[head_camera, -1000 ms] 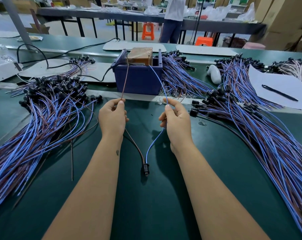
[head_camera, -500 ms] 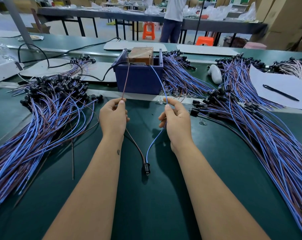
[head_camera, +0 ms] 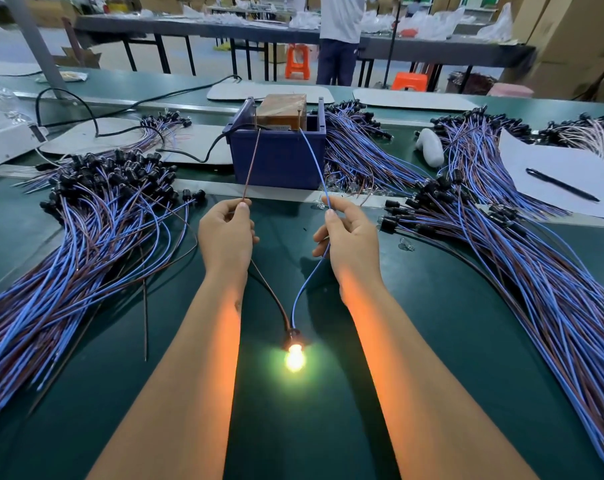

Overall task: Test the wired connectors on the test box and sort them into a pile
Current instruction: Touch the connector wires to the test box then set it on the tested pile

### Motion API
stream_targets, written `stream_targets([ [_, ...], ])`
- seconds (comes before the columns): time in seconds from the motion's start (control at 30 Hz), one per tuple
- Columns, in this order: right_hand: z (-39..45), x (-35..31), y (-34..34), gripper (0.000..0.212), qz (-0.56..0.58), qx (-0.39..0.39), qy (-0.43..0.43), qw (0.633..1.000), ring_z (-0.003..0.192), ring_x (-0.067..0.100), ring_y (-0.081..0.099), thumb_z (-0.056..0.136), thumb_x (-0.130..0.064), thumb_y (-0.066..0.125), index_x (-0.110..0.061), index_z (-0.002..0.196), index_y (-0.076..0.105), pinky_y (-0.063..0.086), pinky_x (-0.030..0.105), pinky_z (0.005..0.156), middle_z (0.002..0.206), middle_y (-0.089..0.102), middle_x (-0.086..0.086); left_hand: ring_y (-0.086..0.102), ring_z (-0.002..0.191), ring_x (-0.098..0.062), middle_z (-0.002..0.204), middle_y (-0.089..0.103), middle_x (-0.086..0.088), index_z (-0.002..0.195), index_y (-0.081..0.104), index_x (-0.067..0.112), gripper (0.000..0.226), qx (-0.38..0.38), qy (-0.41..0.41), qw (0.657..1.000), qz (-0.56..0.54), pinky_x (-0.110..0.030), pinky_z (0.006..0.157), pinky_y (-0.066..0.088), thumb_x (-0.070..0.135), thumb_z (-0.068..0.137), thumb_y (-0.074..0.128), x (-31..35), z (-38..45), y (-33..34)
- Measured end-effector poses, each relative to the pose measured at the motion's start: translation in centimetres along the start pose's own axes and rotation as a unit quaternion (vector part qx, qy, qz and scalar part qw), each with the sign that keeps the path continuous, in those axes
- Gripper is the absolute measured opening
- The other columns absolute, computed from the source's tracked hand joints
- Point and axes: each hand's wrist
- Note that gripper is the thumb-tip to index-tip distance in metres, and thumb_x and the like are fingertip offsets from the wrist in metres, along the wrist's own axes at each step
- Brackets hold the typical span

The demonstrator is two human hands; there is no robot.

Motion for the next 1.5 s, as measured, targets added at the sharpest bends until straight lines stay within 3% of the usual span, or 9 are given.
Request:
stream_targets([
  [0.2,0.0,0.1,0.1,0.026,-0.001,-0.006,-0.005,1.000,0.045,0.010,0.051,0.100,-0.011,0.047,-0.026,0.111,0.066,0.044,0.016,0.048,0.060,0.056,-0.002,0.048,0.046,0.000,0.066,0.053,0.004,0.088,0.063,0.019,0.021,0.006,-0.002,1.000,0.001,-0.018,0.051,0.048,0.010,0.097,0.046,0.2,-0.2,-0.1],
  [0.93,-0.2,-0.1,0.2,0.027,0.006,-0.004,-0.012,1.000,0.045,0.011,0.050,0.100,-0.011,0.047,-0.031,0.103,0.064,0.044,0.018,0.049,0.061,0.056,0.000,0.050,0.049,0.000,0.069,0.054,0.004,0.089,0.062,0.021,0.021,0.007,-0.005,1.000,0.001,-0.019,0.054,0.049,0.013,0.100,0.047,0.4,-0.4,-0.2],
  [1.07,-0.7,-0.1,0.4,0.027,-0.007,-0.027,-0.053,0.998,0.057,0.010,0.052,0.099,-0.010,0.049,-0.028,0.106,0.067,0.046,0.020,0.053,0.064,0.055,0.000,0.052,0.058,0.001,0.069,0.059,0.013,0.083,0.069,0.027,0.023,-0.035,0.011,0.999,0.003,-0.018,0.061,0.048,0.015,0.096,0.054,0.9,-1.1,0.1],
  [1.17,-1.1,0.0,1.0,0.025,-0.040,-0.055,-0.075,0.995,0.060,0.009,0.054,0.097,-0.010,0.052,-0.030,0.099,0.067,0.052,0.038,0.060,0.063,0.057,-0.006,0.053,0.058,0.006,0.063,0.065,0.018,0.081,0.074,0.026,0.024,-0.105,0.016,0.994,-0.009,-0.010,0.060,0.044,0.014,0.094,0.059,1.7,-2.2,0.7],
  [1.33,-1.2,0.2,1.3,0.021,-0.092,-0.080,-0.091,0.988,0.067,0.018,0.056,0.095,-0.011,0.057,-0.023,0.104,0.072,0.054,0.051,0.071,0.076,0.067,0.008,0.046,0.040,0.000,0.047,0.051,0.014,0.090,0.071,0.013,0.017,-0.215,-0.013,0.976,-0.035,-0.012,0.042,0.037,0.015,0.097,0.056,2.4,-3.5,1.4],
  [1.4,-1.3,0.1,1.3,0.020,-0.088,-0.092,-0.091,0.988,0.066,0.016,0.056,0.095,-0.012,0.056,-0.022,0.102,0.072,0.054,0.050,0.072,0.076,0.068,0.004,0.043,0.038,-0.003,0.047,0.050,0.011,0.086,0.068,0.011,0.016,-0.215,-0.025,0.975,-0.042,-0.015,0.041,0.036,0.015,0.097,0.057,2.5,-3.6,1.4],
  [1.5,-1.0,0.0,0.8,0.020,-0.047,-0.105,-0.064,0.991,0.063,0.008,0.057,0.098,-0.009,0.052,-0.014,0.102,0.071,0.053,0.031,0.063,0.069,0.064,-0.009,0.040,0.041,-0.007,0.047,0.046,0.007,0.081,0.062,0.012,0.017,-0.188,-0.081,0.967,-0.150,-0.020,0.046,0.036,0.012,0.098,0.056,2.8,-3.1,1.0],
])
Point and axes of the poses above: each hand's wrist, its own z-axis towards the middle knuckle, its own y-axis out of the palm, x = y × z
